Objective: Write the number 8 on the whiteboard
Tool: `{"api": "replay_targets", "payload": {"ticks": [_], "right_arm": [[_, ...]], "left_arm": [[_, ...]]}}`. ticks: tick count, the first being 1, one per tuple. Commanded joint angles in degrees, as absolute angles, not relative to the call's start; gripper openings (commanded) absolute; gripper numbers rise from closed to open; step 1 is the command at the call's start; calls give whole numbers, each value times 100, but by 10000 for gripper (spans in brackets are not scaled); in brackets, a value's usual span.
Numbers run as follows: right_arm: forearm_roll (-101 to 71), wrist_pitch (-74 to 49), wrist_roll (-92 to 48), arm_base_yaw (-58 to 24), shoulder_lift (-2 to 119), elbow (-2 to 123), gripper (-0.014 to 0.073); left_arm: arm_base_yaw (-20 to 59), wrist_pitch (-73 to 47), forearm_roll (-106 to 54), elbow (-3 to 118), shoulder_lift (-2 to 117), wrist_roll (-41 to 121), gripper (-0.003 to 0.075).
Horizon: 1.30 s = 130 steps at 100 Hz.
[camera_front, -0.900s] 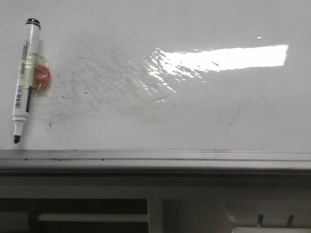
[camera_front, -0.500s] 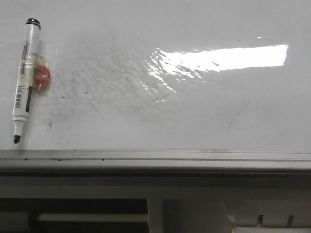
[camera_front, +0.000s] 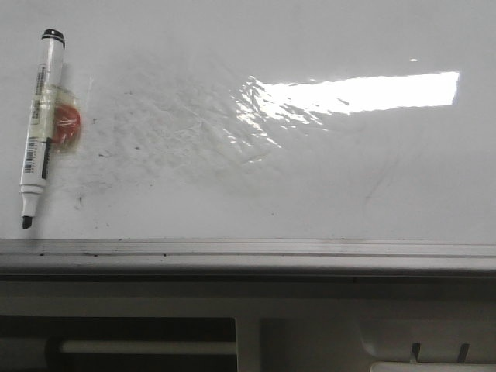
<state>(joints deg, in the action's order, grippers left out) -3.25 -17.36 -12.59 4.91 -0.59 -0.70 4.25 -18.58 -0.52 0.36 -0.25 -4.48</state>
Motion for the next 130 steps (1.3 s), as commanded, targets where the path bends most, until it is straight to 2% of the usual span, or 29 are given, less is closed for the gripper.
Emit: {"api": "replay_targets", "payload": {"ticks": [1, 16, 27, 41, 51, 63, 81, 92, 102, 107, 112, 119, 124, 130], "right_arm": [[-254, -1092, -1308, 511, -181, -129, -64], [-265, -275, -1308, 511, -181, -129, -64], [-992, 492, -960, 511, -181, -129, -64], [-2454, 437, -588, 511, -181, -129, -64], [-3012, 460, -588, 511, -181, -60, -64], [-3015, 251, -646, 511, -181, 326, -64], [-1987, -1774, -1193, 511, 239, 1643, -63], [-1297, -2803, -1259, 511, 882, 2406, -63], [-1255, -3194, -1259, 511, 1354, 2879, -61], [-1283, -3220, -1259, 473, 1440, 3037, -48], [-1293, -3207, -1259, 413, 1466, 3154, -7], [-1293, -3218, -1259, 303, 1466, 3254, 100], [-1303, -3218, -1259, 200, 1466, 3278, 192], [-1323, -3228, -1259, 51, 1466, 3278, 298]], "left_arm": [[468, -1548, -98, -189, -164, -498, -20], [468, -1264, -312, -189, -164, -498, -20], [468, -1076, -2253, -189, -164, -498, -20], [468, -1071, -4652, -189, -164, -498, -20], [468, -1165, -5591, -189, -164, -498, -20], [491, -1505, -5629, -37, -164, -73, -20], [501, -2137, -5124, 721, 188, 704, -20], [490, -2418, -4278, 1377, 841, 731, -20], [490, -2721, -3849, 1933, 1597, 1064, -13], [490, -2967, -3849, 2194, 2058, 1446, 26], [490, -3256, -3879, 2453, 2455, 1892, 122], [719, -3333, -4010, 2712, 2905, 2160, 272], [917, -3333, -4091, 2852, 3167, 2160, 348], [1134, -3324, -4133, 2969, 3448, 2160, 371]]}}
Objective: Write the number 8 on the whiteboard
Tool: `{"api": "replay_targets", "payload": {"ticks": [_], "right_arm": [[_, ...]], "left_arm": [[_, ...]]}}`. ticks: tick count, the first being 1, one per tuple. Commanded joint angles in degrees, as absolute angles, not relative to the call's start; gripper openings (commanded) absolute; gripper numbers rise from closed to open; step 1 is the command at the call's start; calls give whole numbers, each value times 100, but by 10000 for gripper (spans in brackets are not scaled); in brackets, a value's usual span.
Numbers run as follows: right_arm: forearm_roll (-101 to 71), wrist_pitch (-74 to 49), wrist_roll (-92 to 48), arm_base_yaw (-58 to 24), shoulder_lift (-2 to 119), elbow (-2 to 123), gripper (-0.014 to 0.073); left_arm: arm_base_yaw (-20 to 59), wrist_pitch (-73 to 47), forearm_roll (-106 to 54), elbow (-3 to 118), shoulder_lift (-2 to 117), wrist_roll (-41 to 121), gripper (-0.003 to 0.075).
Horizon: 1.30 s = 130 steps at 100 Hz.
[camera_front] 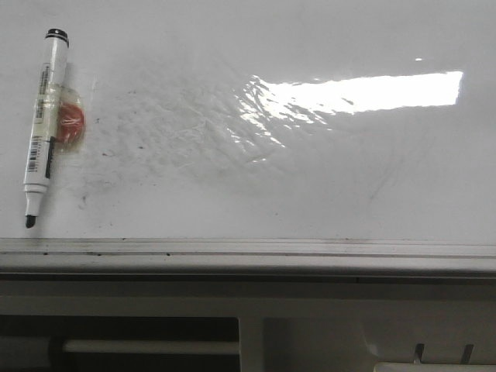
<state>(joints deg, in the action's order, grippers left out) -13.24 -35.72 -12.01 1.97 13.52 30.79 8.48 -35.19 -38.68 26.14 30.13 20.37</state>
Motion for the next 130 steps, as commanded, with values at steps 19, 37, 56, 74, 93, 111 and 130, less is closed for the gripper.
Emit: {"api": "replay_targets", "payload": {"ticks": [19, 37, 56, 74, 93, 111, 130], "right_arm": [[-1323, -3239, -1259, -155, 1507, 3278, 365], [-1323, -3216, -1259, -155, 1627, 3278, 365], [-1336, -3150, -1259, -155, 1700, 3278, 365], [-1428, -2987, -1259, -155, 1700, 3278, 365], [-1441, -3000, -1259, -155, 1700, 3278, 365], [-1624, -3000, -1259, -155, 1703, 3278, 365], [-2090, -2978, -1259, -193, 1862, 3278, 365]], "left_arm": [[1968, -2910, -4332, 3071, 4172, 2160, 365], [2844, -2193, -4641, 3071, 4664, 2160, 365], [3361, -1388, -4662, 3071, 5144, 2149, 365], [3403, -1189, -4662, 3071, 5628, 2149, 307], [3403, -897, -4662, 3071, 5960, 2149, 43], [3403, -856, -4636, 3071, 6050, 2159, -20], [3403, -1493, -4354, 3290, 5831, 2419, -20]]}}
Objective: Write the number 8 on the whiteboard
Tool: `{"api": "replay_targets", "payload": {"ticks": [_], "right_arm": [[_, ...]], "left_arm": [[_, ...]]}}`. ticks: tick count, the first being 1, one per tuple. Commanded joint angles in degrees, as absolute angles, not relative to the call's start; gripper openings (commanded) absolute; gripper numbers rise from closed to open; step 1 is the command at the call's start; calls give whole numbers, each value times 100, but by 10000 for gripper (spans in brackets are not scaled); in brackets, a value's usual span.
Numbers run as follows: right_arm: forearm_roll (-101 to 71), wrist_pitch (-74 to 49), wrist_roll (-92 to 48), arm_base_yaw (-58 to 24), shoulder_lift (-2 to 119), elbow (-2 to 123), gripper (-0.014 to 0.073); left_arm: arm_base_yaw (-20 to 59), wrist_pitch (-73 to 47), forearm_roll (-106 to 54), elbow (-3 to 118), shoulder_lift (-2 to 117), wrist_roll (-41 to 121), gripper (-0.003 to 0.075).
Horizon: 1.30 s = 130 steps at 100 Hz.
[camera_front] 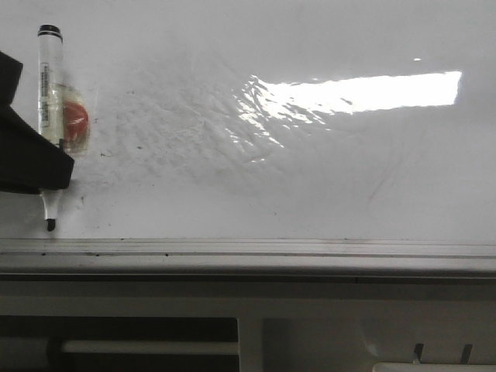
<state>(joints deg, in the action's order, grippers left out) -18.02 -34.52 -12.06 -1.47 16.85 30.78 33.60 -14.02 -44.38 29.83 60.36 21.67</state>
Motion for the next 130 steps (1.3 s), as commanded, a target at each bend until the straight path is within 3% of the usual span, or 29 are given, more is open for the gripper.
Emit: {"api": "replay_targets", "payload": {"ticks": [1, 30, 52, 81, 106, 130], "right_arm": [[-2136, -2978, -1259, -209, 1878, 3278, 365], [-3891, -3173, -3076, -885, 2583, 3278, 365], [-4636, -3689, -4654, -1606, 3529, 3615, 365], [-4648, -3644, -5374, -2876, 4887, 4424, 368], [-4648, -2075, -5629, -4509, 5814, 4479, 369], [-4752, -1508, -5629, -4856, 6278, 4555, 368]], "left_arm": [[3403, -1551, -4341, 3303, 5818, 2526, -20], [3403, -3097, -4338, 3738, 5511, 4937, -20], [3403, -4263, -4325, 3886, 5792, 5850, -20], [3713, -4090, -4276, 4205, 5849, 6686, -20], [4217, -3855, -4236, 4282, 5858, 7234, -20], [4280, -3825, -4247, 4282, 5858, 7249, -20]]}}
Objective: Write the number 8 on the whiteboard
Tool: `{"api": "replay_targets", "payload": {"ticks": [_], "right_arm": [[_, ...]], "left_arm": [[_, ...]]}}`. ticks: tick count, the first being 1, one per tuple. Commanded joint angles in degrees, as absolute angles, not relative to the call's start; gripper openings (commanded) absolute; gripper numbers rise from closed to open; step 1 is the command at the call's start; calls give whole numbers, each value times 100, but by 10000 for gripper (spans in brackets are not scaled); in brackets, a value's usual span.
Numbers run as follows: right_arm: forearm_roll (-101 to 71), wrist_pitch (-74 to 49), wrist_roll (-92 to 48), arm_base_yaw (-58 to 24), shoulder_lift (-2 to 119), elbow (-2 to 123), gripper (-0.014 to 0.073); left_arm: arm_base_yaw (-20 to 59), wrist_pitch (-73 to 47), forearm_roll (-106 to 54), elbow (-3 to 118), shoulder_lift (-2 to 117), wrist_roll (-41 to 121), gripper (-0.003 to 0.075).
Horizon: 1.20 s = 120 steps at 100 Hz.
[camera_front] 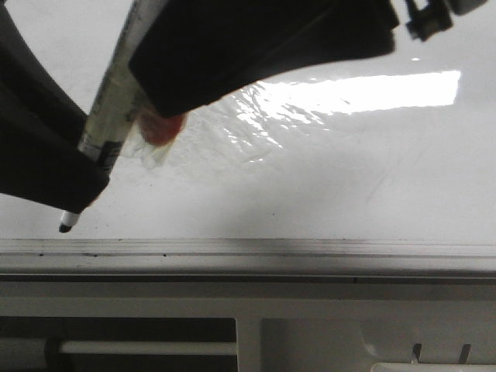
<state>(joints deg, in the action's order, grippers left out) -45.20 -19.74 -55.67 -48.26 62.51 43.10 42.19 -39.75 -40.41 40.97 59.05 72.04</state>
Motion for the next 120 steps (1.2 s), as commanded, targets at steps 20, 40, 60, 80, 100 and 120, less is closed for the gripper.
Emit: {"api": "replay_targets", "payload": {"ticks": [20, 40, 60, 80, 100, 120], "right_arm": [[-4983, -1508, -5629, -4856, 6539, 4710, 368], [-5038, -1512, -5629, -4977, 6766, 4761, 367], [-5038, -1388, -5629, -5188, 6826, 4761, 165], [-5028, -1421, -5629, -5188, 6826, 4761, -62], [-4806, -1512, -5629, -5188, 6573, 4740, -62], [-4404, -1397, -5605, -5188, 5913, 4464, -40]], "left_arm": [[4280, -3825, -4255, 4282, 5858, 7249, -20], [4280, -3825, -4293, 4282, 5858, 7249, -20], [4280, -3825, -4427, 4282, 5858, 7249, -20], [4280, -3593, -4502, 4282, 5844, 7249, 48], [4268, -3226, -4485, 4282, 5501, 6837, 428], [3874, -3220, -4368, 4192, 4480, 5523, 454]]}}
